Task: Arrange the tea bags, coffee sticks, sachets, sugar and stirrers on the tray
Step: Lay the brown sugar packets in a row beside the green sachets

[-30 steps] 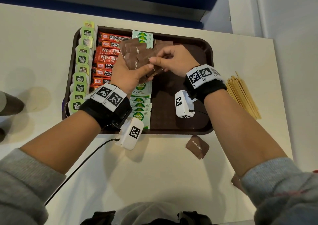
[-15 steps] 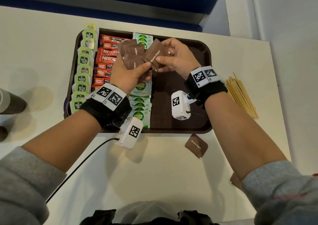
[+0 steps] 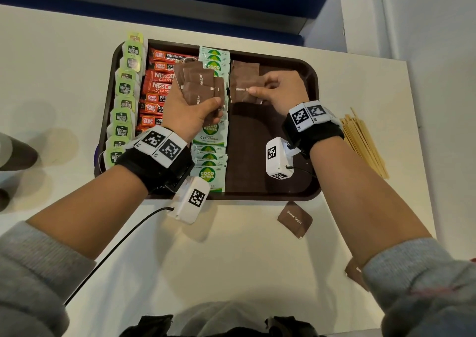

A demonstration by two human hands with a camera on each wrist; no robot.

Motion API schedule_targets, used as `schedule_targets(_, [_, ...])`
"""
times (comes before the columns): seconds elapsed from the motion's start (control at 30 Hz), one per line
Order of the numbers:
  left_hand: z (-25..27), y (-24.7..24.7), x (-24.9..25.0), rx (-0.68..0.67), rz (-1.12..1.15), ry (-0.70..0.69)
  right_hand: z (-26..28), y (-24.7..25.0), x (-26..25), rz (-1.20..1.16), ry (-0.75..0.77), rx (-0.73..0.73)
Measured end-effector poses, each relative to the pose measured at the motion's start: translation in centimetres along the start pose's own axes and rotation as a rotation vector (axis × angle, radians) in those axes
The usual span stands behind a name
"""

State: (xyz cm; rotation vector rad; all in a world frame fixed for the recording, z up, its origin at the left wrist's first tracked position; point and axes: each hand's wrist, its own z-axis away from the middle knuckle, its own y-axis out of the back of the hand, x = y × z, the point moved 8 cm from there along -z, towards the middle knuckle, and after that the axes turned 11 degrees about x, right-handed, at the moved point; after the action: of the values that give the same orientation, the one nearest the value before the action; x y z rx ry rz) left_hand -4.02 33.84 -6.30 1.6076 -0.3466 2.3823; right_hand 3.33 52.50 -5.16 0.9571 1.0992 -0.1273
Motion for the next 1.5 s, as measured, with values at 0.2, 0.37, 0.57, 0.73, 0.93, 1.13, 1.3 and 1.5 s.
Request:
schedule_targets(0.2, [0.0, 0.1, -0.1, -0.001, -0.004, 0.008, -1.5, -0.6, 2.3, 0.133, -0.104, 0.059])
schedule_targets(0.37, [0.1, 0.1, 0.0, 0.000, -0.004, 0.001, -2.1, -0.8, 2.4, 0.203, -0.106, 0.081])
schedule_targets(0.57, [0.0, 0.1, -0.2, -0.012, -0.014, 0.009, -2.6, -1.1, 2.2, 0.243, -0.100, 0.069])
schedule_targets(0.73, [0.0, 0.1, -0.3, -0.027, -0.014, 0.014, -2.5, -1.3, 2.5, 0.238, -0.129, 0.101])
schedule_targets(0.93, [-0.1, 0.2, -0.4, -0.020, -0.022, 0.019, -2.2, -1.0, 2.6, 0.239, -0.143, 0.125])
schedule_targets(1.13, [0.0, 0.0, -0.1, -0.026, -0.013, 0.010, -2.1, -1.5, 2.9, 0.189, -0.210, 0.125])
schedule_targets(1.3, [0.0, 0.0, -0.1, -0.028, -0.017, 0.009, -1.9, -1.3, 2.7, 0.169, -0.199, 0.131])
schedule_targets(1.5, [0.2, -0.1, -0.2, -0.028, -0.012, 0.007, -1.3, -0.4, 1.8, 0.192, -0.119, 0.175])
